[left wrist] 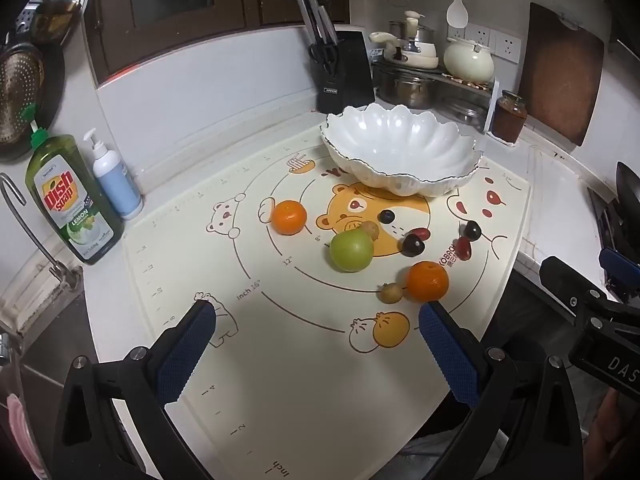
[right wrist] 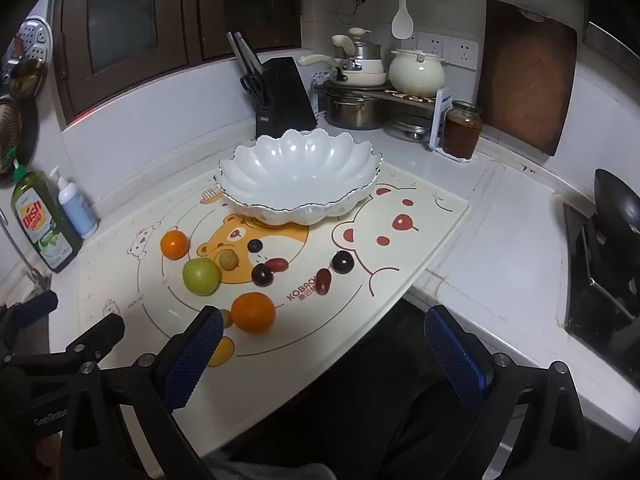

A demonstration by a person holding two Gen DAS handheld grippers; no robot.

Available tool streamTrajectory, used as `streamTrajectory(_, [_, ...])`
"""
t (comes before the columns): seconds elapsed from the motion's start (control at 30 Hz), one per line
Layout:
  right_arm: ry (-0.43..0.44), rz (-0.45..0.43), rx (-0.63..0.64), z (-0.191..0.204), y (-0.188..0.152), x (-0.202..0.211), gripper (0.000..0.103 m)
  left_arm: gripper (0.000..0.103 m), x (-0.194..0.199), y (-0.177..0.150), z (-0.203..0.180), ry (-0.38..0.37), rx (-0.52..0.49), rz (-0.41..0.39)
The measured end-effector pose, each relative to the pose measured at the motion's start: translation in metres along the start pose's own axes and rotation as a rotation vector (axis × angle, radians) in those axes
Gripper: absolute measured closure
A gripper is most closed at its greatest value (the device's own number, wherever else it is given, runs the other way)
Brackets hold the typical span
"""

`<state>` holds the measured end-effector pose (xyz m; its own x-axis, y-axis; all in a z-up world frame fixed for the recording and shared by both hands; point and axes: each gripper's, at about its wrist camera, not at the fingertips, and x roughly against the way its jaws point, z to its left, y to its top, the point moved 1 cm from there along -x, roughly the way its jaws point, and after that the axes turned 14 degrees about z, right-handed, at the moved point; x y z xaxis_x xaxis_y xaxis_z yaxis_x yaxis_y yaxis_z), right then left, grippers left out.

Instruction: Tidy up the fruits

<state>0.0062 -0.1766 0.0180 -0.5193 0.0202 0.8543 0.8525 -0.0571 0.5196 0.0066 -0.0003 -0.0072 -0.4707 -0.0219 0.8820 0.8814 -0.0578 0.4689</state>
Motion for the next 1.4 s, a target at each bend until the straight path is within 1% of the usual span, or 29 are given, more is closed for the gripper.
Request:
streamTrajectory(0.17, [0.000, -0.001, -0.004, 0.000, 0.000, 0.000, 0.001, 0.000, 0.001, 0.000, 0.000, -0.003, 0.004, -0.002])
streamTrajectory(0.27, [0.000, -0.001, -0.010, 0.000, 0.000, 0.001, 0.001, 0.000, 0.000, 0.000, 0.008, -0.006, 0.001, -0.002])
streamTrajectory(0.53, [-0.003, 0.000, -0.003, -0.002, 0.000, 0.003, 0.001, 0.000, 0.004, 0.002, 0.000, 0.013, -0.014, -0.008])
streamTrajectory(0.63, [-0.002, -0.002, -0.005, -0.001, -0.001, 0.002, 0.001, 0.000, 0.004, 0.002, -0.001, 0.013, -0.016, -0.012])
streamTrajectory(0.7, [0.003, 0.001, -0.012, -0.008, 0.001, 0.001, 0.001, 0.000, 0.004, 0.002, -0.002, 0.011, -0.018, -0.010])
streamTrajectory(1.4, [0.004, -0.001, -0.014, -0.009, 0.002, 0.000, 0.001, 0.000, 0.002, 0.004, -0.010, 0.009, -0.027, -0.011])
